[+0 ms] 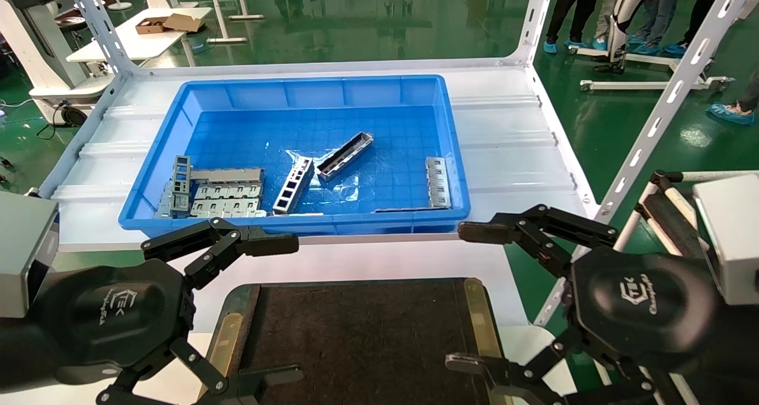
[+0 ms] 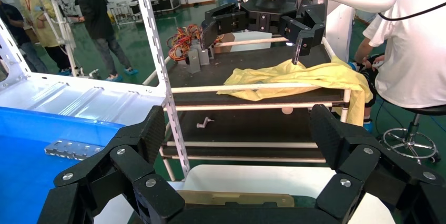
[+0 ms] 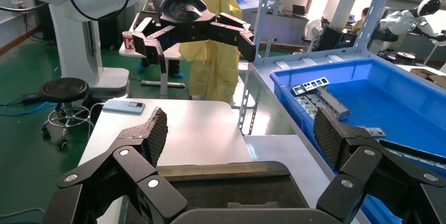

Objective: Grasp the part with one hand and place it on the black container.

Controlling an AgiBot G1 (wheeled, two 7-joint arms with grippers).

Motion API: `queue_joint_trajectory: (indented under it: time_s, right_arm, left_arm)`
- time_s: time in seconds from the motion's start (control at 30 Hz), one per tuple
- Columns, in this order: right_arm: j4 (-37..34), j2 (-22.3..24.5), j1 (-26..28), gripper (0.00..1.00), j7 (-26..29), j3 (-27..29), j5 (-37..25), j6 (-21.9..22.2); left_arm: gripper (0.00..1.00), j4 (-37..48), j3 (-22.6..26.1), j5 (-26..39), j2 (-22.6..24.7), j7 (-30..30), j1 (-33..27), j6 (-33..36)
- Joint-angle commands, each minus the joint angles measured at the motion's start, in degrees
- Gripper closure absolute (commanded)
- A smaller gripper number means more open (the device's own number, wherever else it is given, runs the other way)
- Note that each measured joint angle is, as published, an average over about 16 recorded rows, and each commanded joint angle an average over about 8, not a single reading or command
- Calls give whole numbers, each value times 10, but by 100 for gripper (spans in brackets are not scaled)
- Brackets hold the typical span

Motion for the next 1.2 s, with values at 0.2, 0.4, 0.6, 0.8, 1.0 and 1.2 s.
queue_joint_trajectory:
  time_s: [0.2, 0.4, 0.6, 0.8, 1.0, 1.2]
  right_arm:
    - [0, 0, 0, 0, 0, 0, 0, 0]
    - [0, 0, 0, 0, 0, 0, 0, 0]
    - [0, 0, 0, 0, 0, 0, 0, 0]
    - [0, 0, 0, 0, 0, 0, 0, 0]
    - [0, 0, 0, 0, 0, 0, 0, 0]
    - [0, 0, 0, 0, 0, 0, 0, 0]
  left_arm:
    - [0, 0, 0, 0, 0, 0, 0, 0]
    - [0, 0, 0, 0, 0, 0, 0, 0]
    - [0, 0, 0, 0, 0, 0, 0, 0]
    - [0, 0, 0, 0, 0, 0, 0, 0]
    - [0, 5, 1, 2, 4, -2, 0, -7]
    - [0, 24, 13, 34, 26, 1, -17, -35]
